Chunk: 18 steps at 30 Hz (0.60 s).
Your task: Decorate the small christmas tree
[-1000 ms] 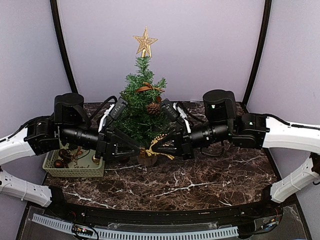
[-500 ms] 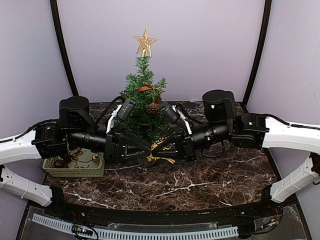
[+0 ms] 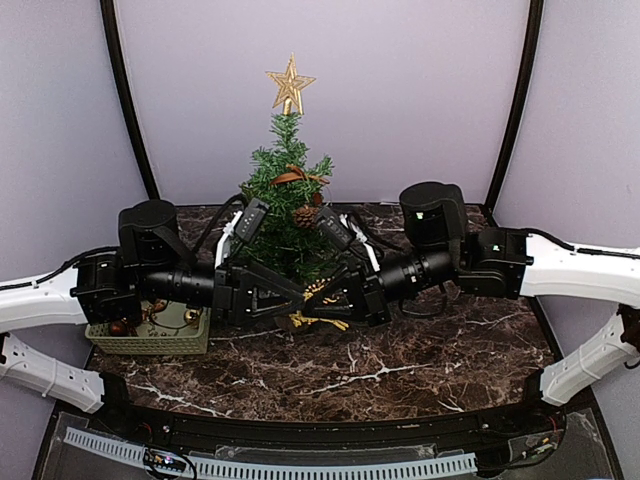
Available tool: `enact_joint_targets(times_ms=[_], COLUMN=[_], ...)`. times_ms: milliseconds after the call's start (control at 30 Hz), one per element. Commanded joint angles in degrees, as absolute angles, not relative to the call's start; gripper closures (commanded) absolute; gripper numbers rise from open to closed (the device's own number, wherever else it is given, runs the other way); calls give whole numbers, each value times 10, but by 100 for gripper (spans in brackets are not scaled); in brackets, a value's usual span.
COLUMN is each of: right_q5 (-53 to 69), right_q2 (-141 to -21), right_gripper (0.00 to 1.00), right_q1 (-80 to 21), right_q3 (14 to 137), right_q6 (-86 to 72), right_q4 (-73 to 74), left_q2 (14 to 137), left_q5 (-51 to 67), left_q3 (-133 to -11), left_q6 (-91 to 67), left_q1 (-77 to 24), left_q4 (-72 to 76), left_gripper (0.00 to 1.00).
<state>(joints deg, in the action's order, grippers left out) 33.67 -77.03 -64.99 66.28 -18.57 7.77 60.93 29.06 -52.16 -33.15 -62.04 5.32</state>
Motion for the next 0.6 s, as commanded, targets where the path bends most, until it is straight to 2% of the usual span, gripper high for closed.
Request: enact_joint_targets(times_ms=[0,400,567], right_q5=[340,338,357], right_q2=[-771,-768,-766], right_gripper=[100,100,100], right_q1=[-647,-647,-647], right_q3=[663,657,660], right_q6=[-192,-193,-190], right_q4=[58,61,61], left_q2=[582,538,542], left_q5=[290,253,230], left_q3=[-508,-483,-490], left_q6=[-344,-353,-369], left_q1=[-623,-623,-623], left_q4=[104,122,67], left_gripper=[47,53,53])
